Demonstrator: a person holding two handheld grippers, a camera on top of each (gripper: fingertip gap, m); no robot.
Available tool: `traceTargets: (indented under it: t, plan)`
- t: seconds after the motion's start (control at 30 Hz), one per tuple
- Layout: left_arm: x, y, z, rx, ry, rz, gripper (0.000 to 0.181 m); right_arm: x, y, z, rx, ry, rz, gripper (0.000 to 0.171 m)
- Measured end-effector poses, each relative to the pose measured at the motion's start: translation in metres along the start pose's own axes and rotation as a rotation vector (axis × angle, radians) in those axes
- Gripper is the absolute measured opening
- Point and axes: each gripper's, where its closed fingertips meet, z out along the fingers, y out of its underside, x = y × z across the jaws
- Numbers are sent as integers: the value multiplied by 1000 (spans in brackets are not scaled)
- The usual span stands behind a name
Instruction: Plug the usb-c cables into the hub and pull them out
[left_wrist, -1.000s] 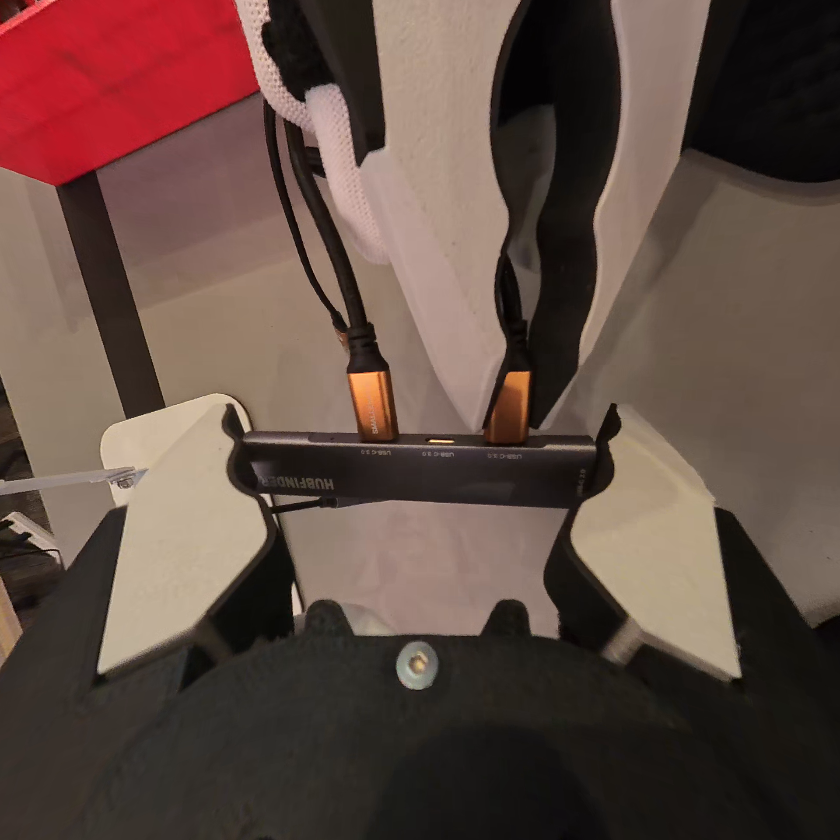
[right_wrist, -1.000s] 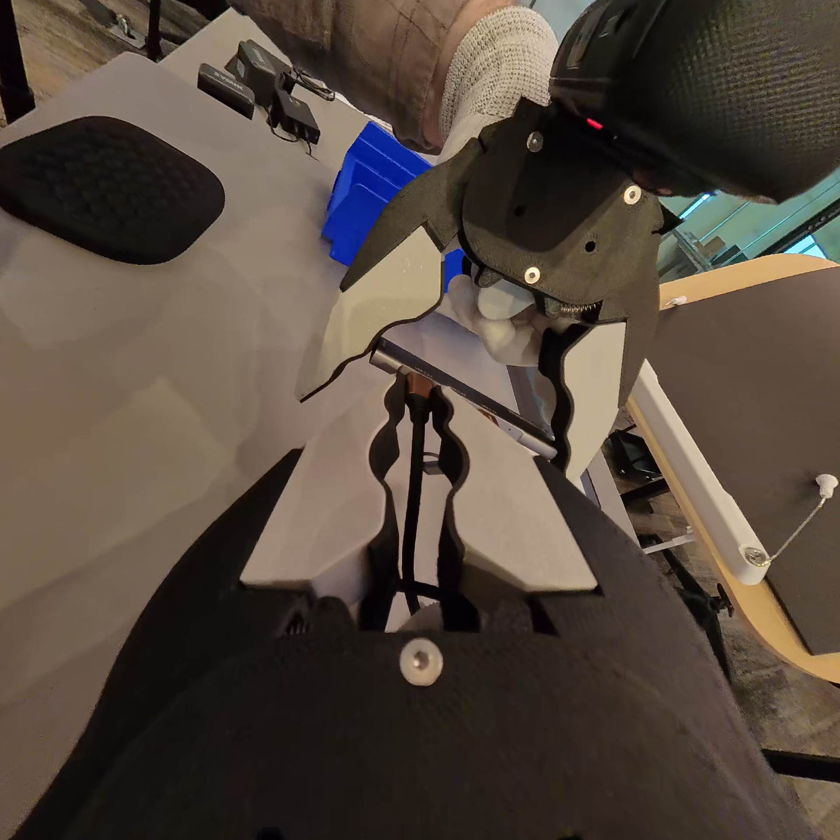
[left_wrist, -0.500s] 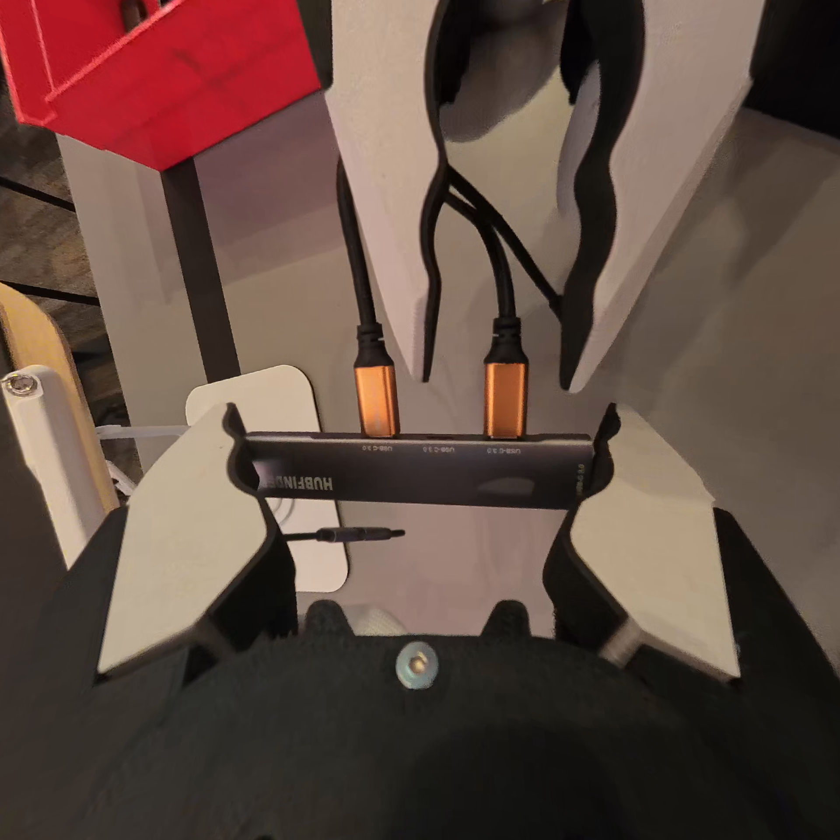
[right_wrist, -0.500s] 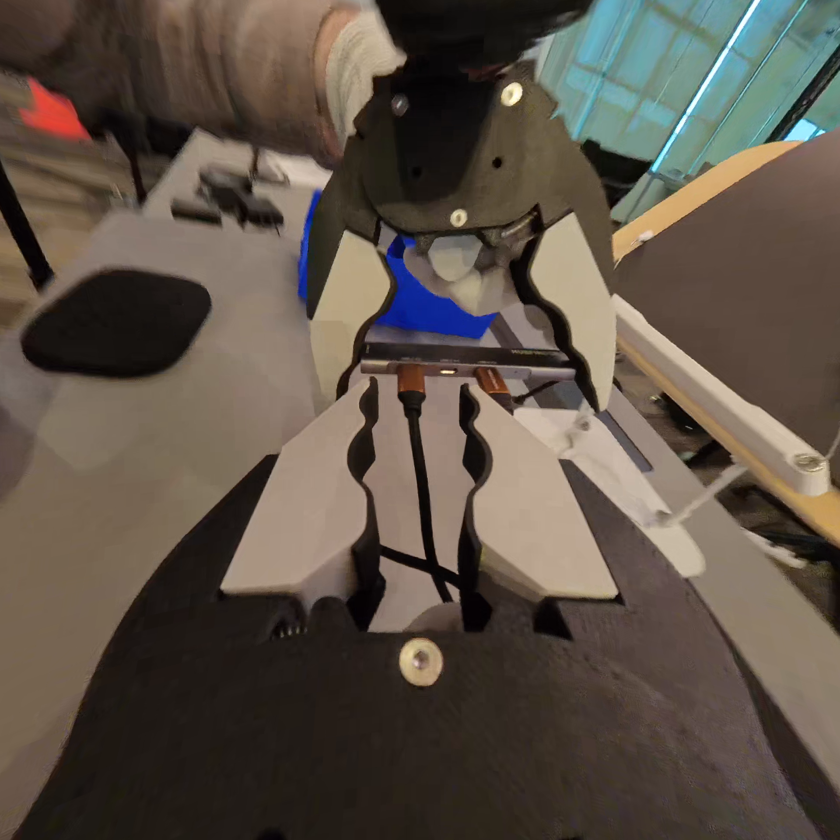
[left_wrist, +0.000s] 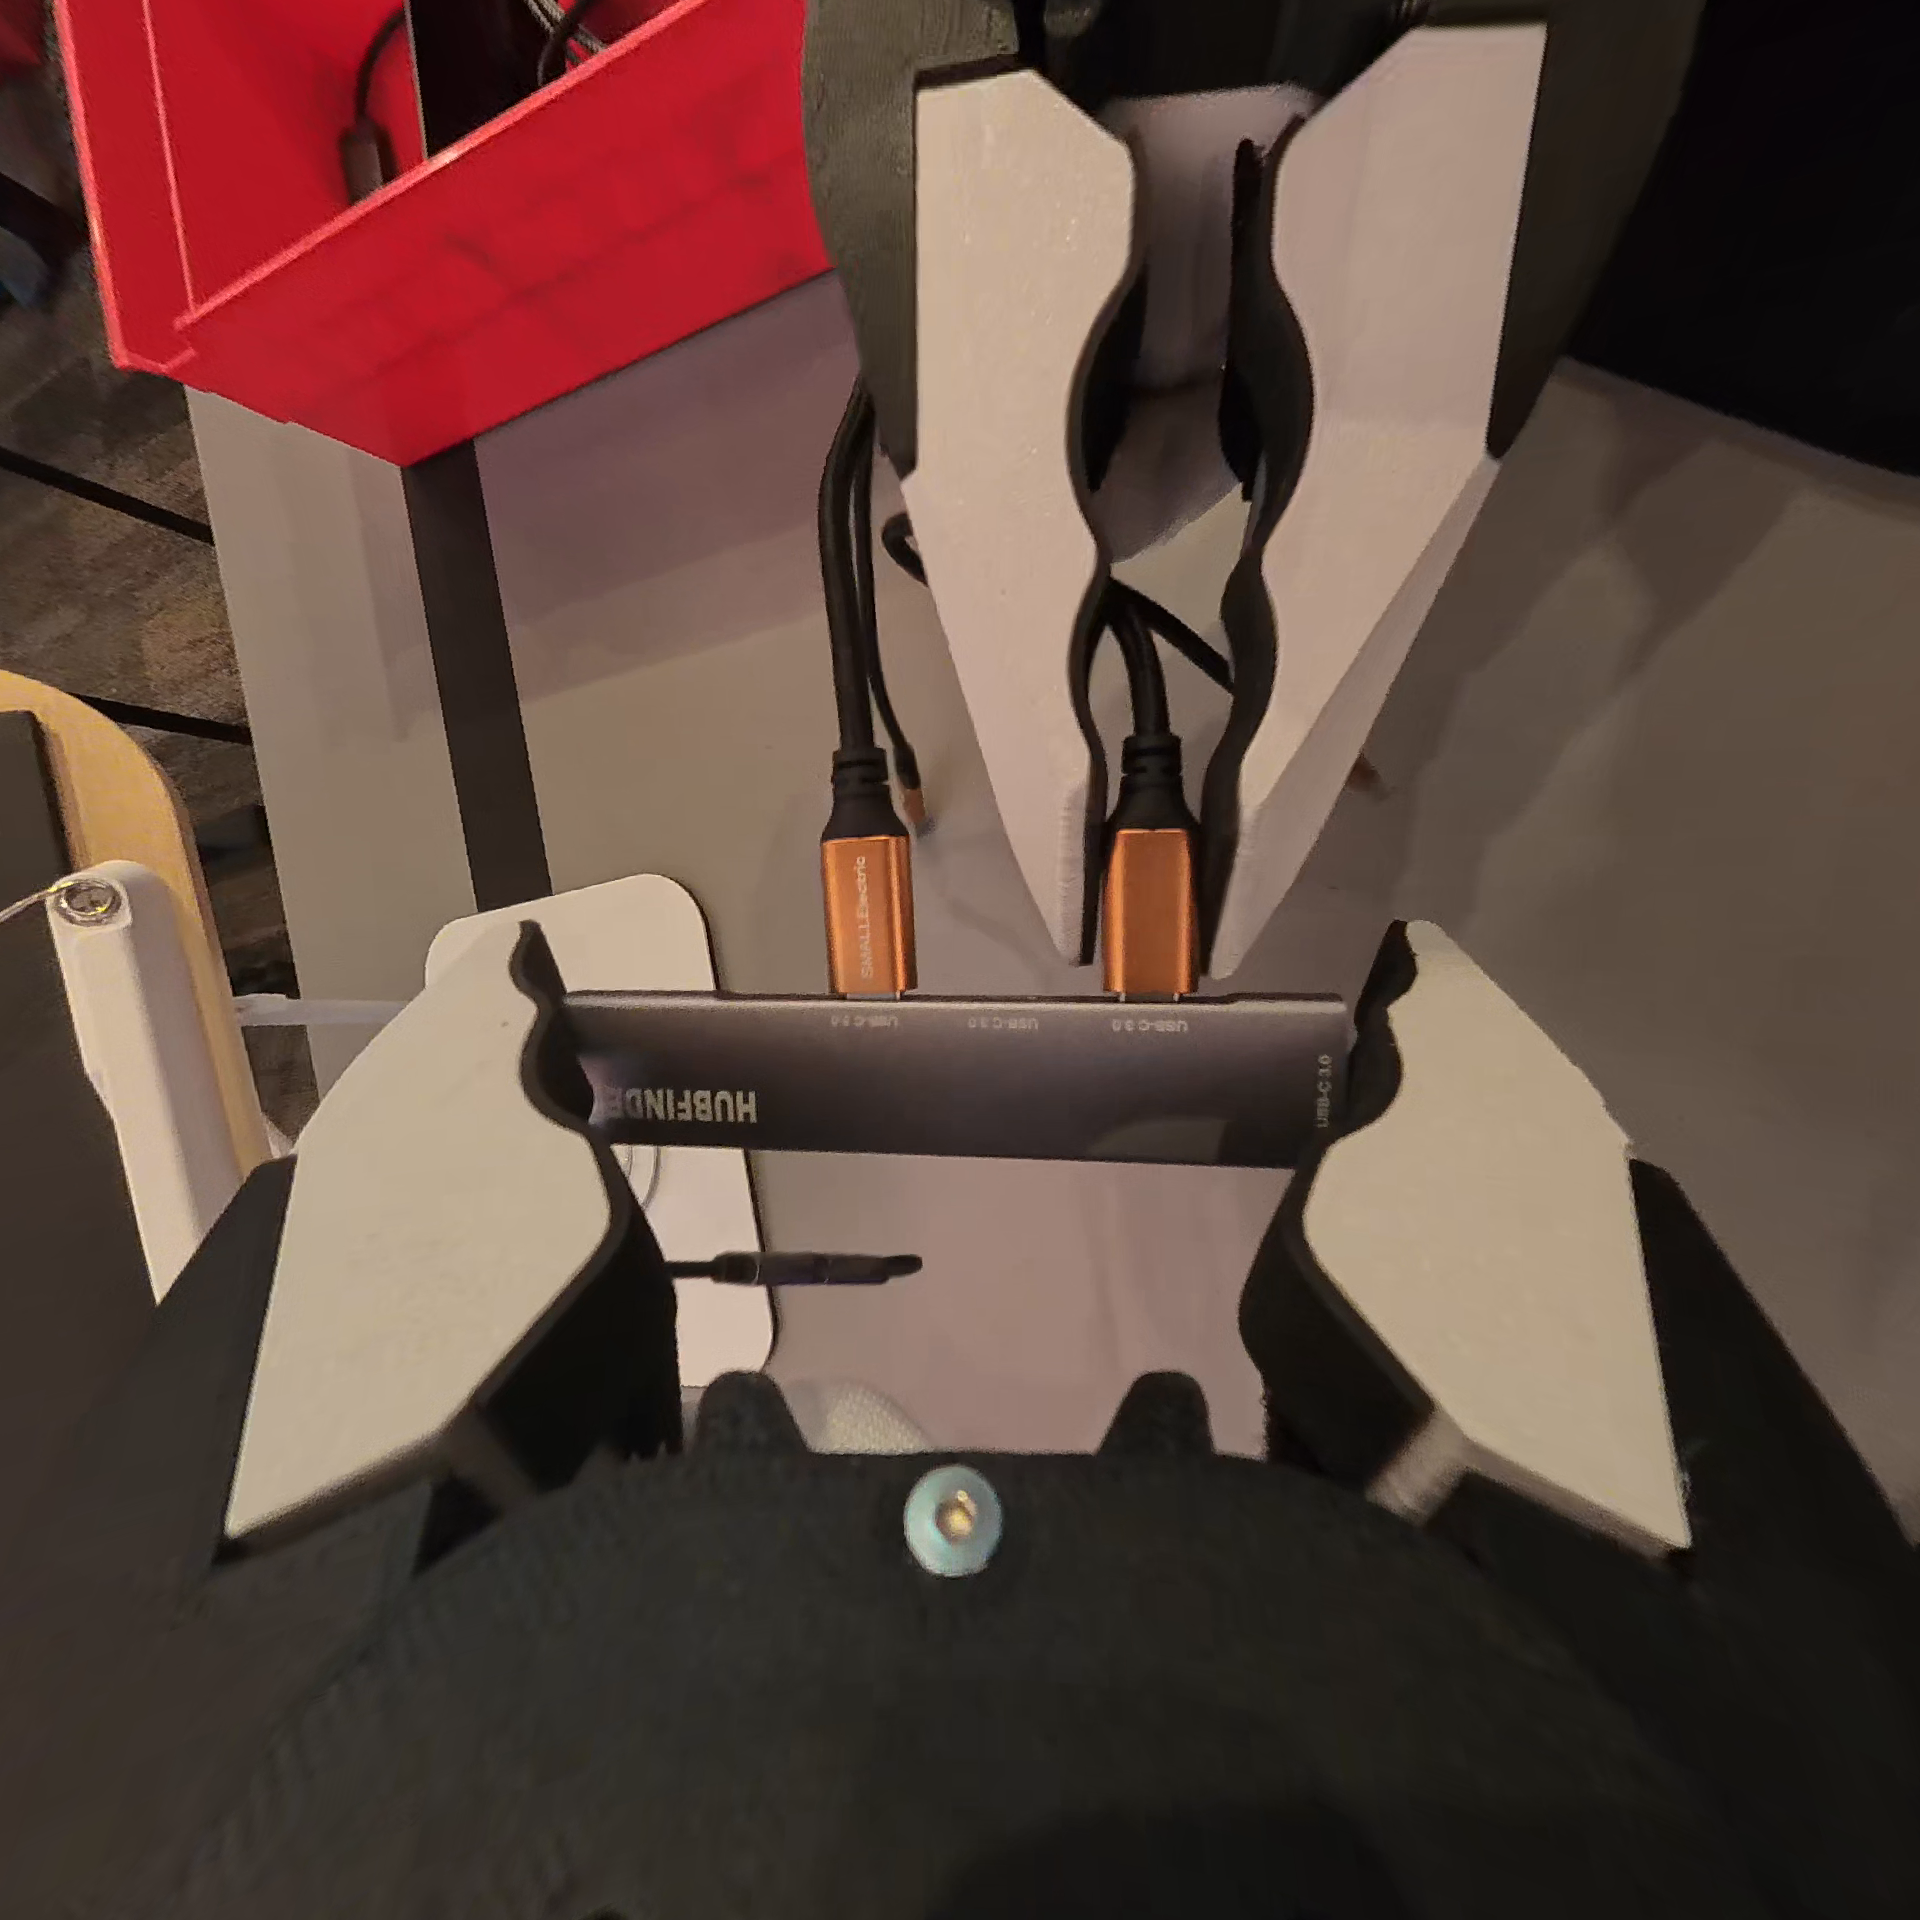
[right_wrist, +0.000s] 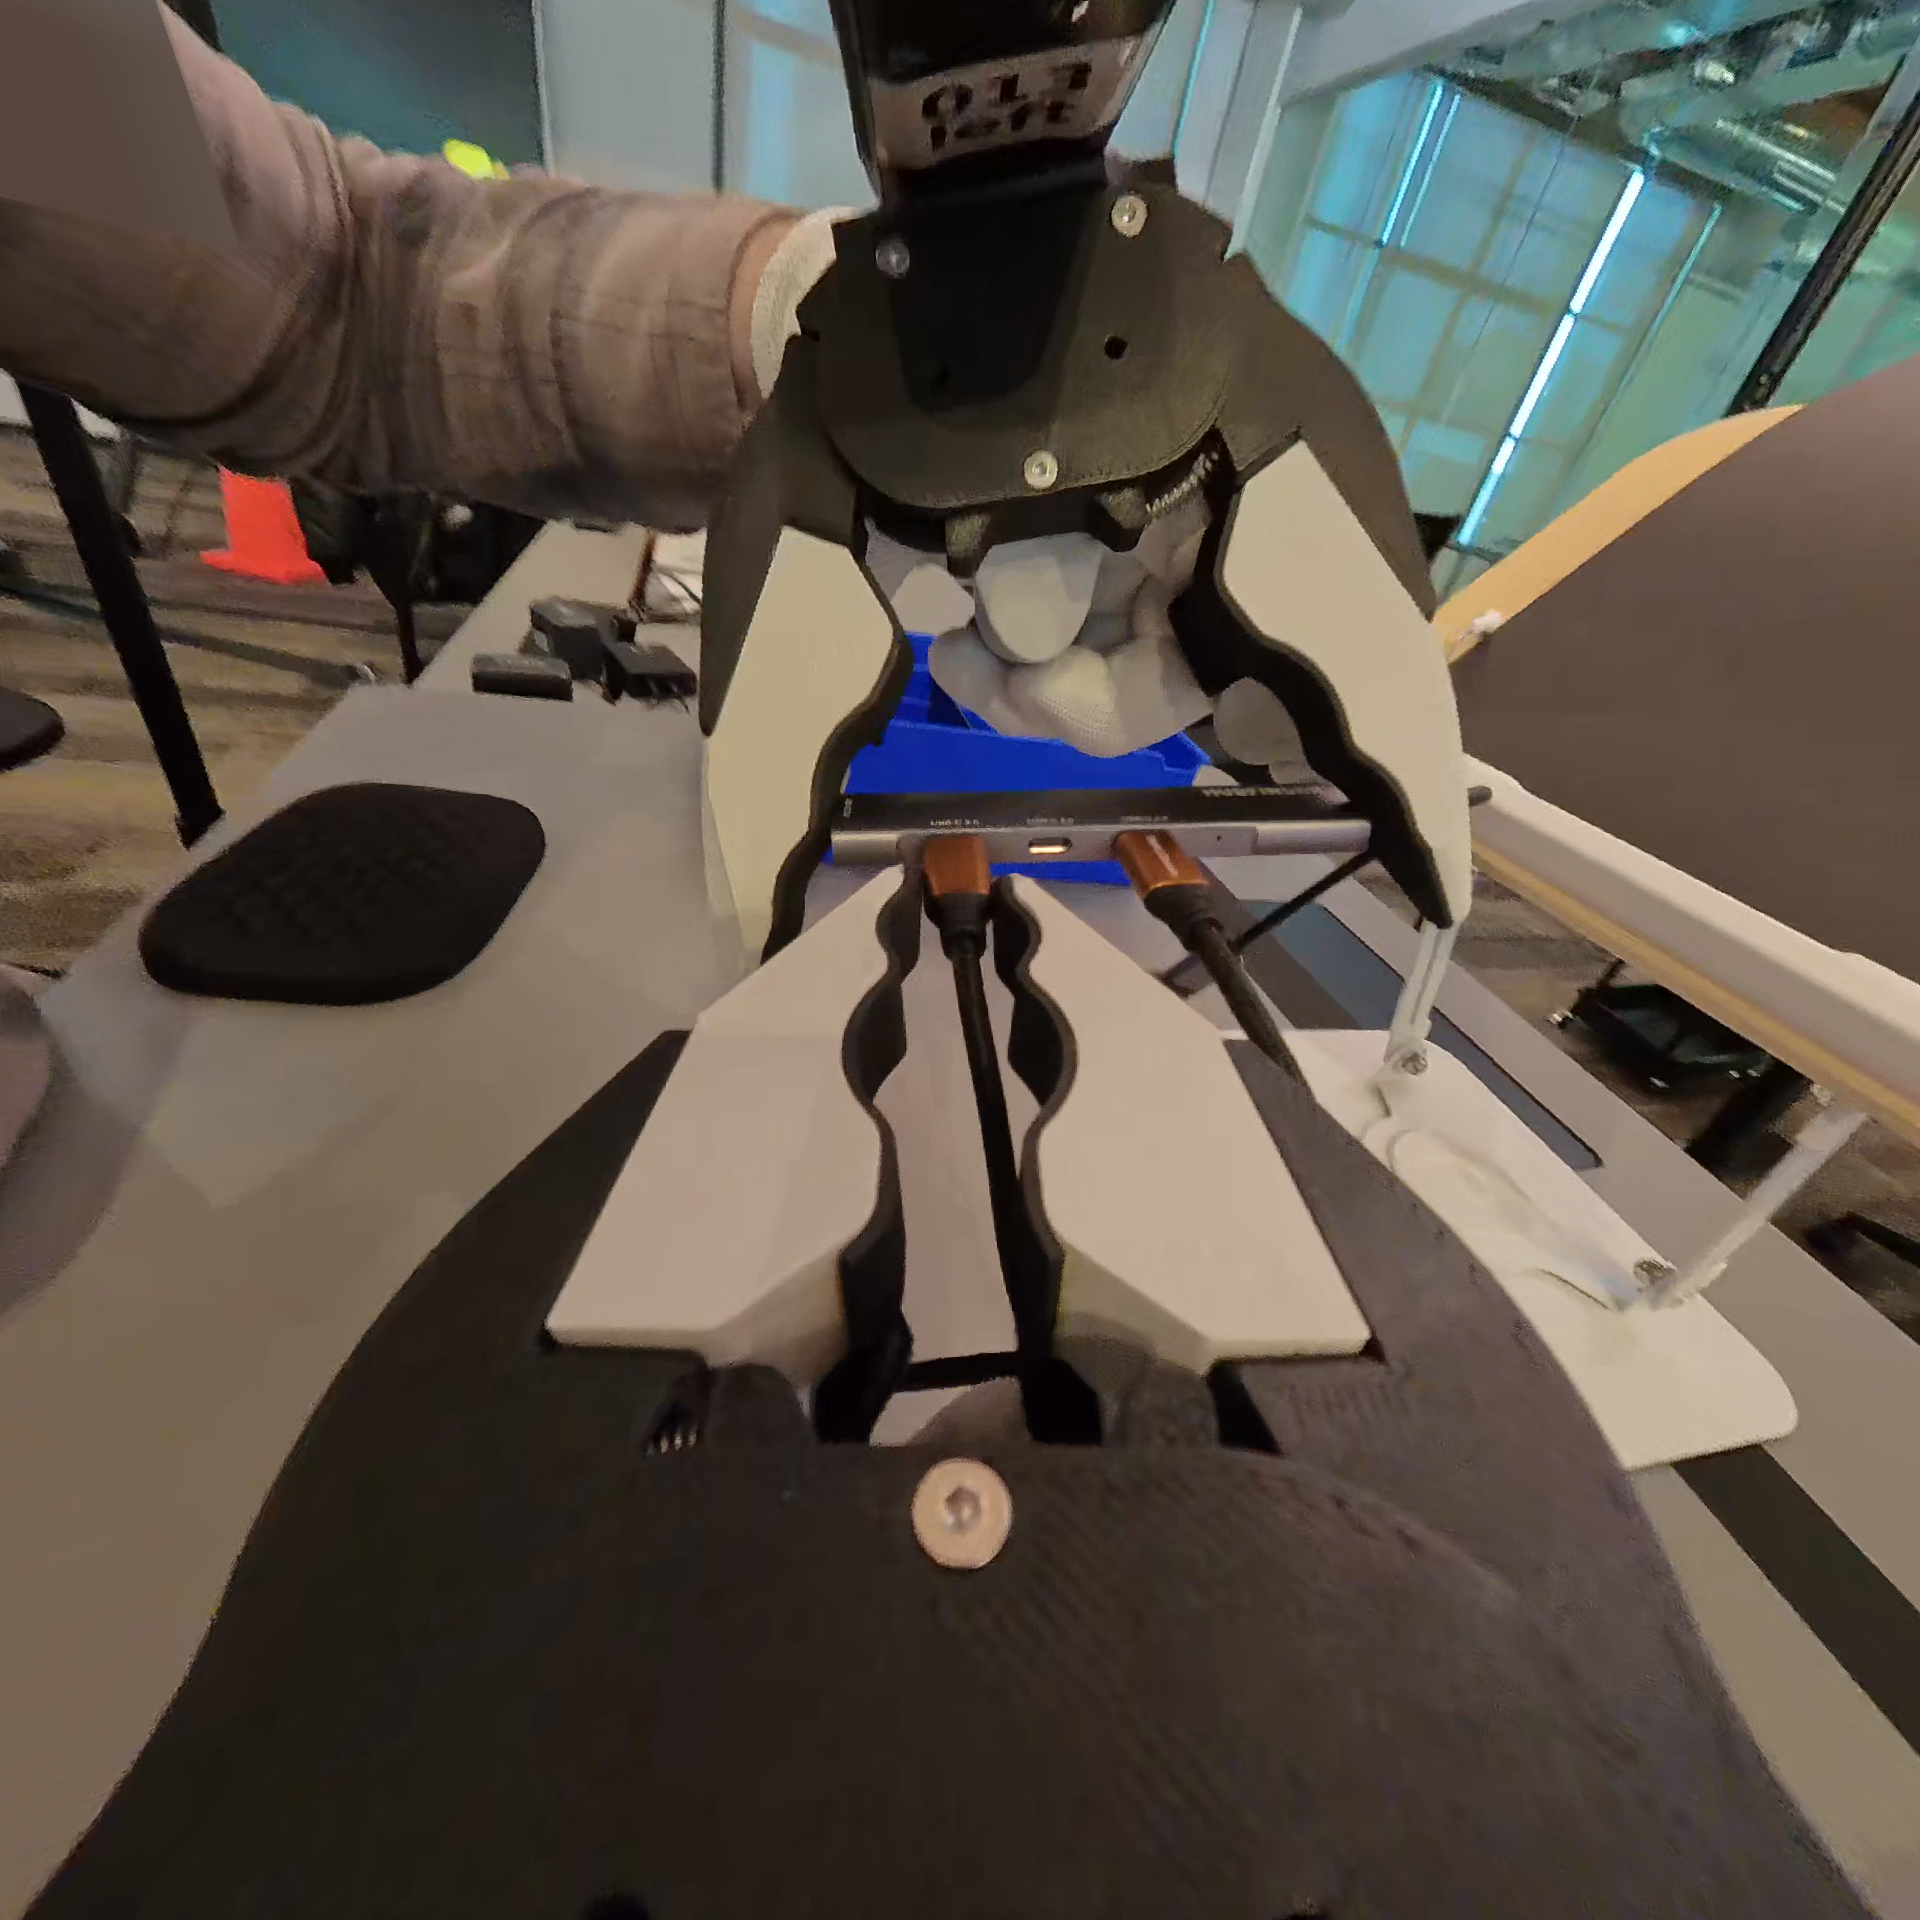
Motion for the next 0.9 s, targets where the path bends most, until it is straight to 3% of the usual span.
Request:
traceTargets:
  t: [0.4,0.77,0.9]
  plan:
    - [3,-6,0,57,-2,3,139,-3,-5,-2,16,-19,-66,10]
    - [7,-8,-5,102,-9,18,139,-8,-10,-1,-40,95,-203,11]
    - [12,-12,-6,106,-14,44,139,-13,-11,-3,-34,38,-167,10]
